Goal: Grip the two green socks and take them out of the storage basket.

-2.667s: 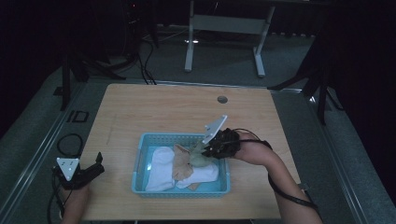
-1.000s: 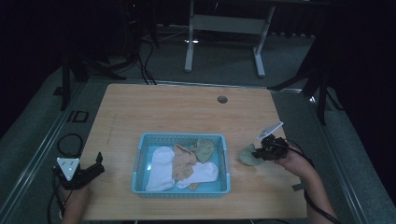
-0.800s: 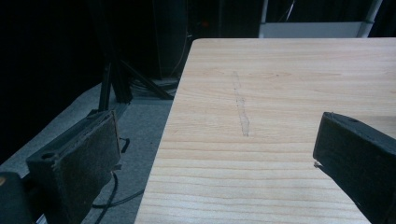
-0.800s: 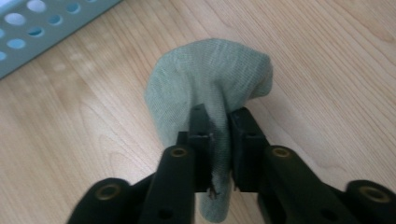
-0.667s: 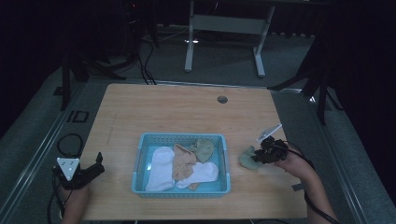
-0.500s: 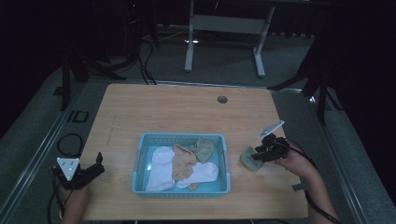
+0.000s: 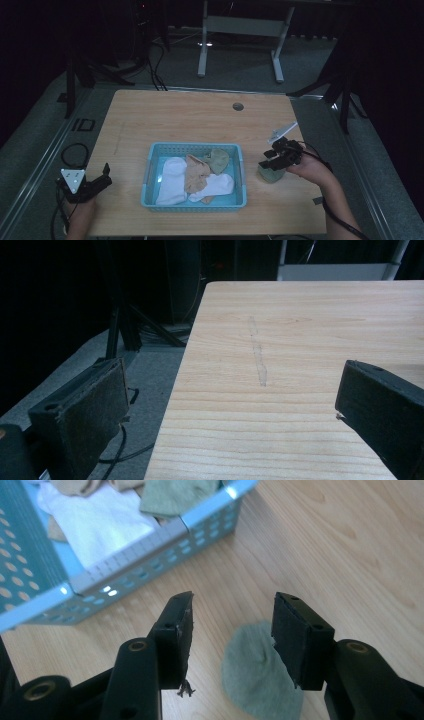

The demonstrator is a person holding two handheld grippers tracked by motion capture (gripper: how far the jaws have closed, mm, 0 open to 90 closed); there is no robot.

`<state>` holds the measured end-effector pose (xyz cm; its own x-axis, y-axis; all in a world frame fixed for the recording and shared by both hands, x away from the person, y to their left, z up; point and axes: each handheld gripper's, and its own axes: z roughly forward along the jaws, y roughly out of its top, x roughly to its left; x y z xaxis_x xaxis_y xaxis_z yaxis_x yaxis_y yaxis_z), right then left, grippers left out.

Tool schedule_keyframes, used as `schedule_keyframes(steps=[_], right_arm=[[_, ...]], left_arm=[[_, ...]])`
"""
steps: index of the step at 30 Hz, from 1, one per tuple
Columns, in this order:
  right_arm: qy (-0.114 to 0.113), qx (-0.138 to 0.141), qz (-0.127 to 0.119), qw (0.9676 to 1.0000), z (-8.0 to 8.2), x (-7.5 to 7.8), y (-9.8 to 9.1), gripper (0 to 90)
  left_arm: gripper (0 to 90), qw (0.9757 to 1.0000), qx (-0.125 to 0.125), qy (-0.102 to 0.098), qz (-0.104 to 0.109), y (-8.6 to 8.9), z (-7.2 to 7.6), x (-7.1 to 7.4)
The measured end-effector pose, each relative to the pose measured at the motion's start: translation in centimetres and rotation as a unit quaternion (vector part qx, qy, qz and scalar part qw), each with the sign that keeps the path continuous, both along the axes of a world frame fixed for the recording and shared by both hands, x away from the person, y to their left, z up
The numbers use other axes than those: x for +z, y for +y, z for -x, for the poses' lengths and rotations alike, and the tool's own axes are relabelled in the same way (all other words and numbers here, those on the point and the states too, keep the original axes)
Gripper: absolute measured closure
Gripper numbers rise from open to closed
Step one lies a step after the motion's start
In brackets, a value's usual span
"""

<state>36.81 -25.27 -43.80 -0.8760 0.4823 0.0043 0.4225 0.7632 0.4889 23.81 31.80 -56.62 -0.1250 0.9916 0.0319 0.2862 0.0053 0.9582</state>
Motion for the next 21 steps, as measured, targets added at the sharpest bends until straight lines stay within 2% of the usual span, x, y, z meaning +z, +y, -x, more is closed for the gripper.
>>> schedule_keyframes(steps=[6,13,21], right_arm=[[-0.010,0.015,-0.003,0.9998,0.0,0.9,1.5,51.7],[-0.010,0.030,-0.006,0.9995,0.0,1.7,3.5,51.9],[-0.014,0.052,-0.006,0.9985,0.0,1.9,5.7,51.9]], left_arm=[[0.3,1.0000,0.000,0.000,0.000,0.0,0.0,0.0],[0.4,1.0000,-0.001,0.000,0.000,0.0,0.0,0.0],[0.4,1.0000,-0.001,0.000,0.001,0.0,0.0,0.0]])
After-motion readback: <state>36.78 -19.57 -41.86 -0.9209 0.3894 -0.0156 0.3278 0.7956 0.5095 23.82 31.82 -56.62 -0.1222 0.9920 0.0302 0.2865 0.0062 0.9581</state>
